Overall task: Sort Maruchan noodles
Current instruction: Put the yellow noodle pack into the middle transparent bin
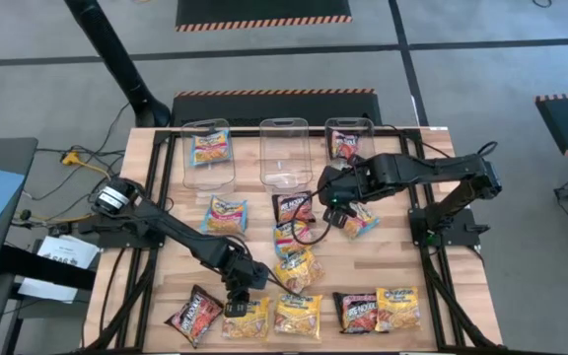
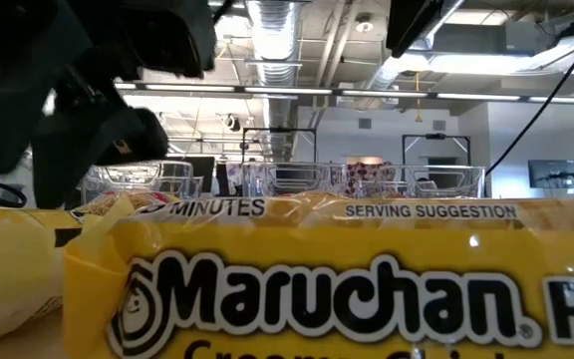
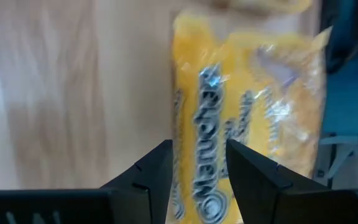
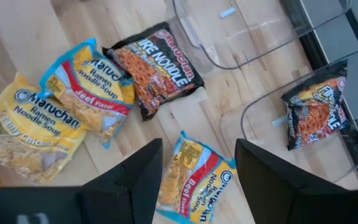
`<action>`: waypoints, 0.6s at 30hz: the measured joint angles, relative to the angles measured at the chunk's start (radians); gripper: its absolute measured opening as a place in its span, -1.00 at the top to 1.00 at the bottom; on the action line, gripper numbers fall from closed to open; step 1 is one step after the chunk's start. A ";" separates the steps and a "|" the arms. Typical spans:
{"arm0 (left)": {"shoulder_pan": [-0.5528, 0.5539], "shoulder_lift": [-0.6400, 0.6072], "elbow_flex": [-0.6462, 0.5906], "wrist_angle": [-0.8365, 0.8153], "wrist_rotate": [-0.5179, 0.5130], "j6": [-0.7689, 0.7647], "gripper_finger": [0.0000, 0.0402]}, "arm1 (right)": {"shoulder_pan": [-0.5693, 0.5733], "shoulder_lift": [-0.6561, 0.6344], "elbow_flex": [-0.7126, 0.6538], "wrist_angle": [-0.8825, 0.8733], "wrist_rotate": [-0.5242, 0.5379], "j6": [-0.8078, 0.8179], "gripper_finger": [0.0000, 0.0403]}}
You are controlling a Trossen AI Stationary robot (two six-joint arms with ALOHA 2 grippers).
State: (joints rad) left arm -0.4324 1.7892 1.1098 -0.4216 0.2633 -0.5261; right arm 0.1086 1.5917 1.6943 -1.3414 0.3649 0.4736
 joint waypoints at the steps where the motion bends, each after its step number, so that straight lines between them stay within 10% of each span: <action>1: 0.000 0.006 -0.001 -0.007 0.007 0.001 0.32 | 0.003 0.000 0.000 0.001 0.000 0.000 -0.12; 18: -0.006 0.111 0.002 0.079 0.115 -0.057 0.34 | 0.002 0.000 0.000 0.011 0.001 -0.004 -0.12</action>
State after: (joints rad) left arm -0.4385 1.9007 1.1114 -0.3428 0.3779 -0.5834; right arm 0.1108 1.5913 1.6939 -1.3300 0.3660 0.4698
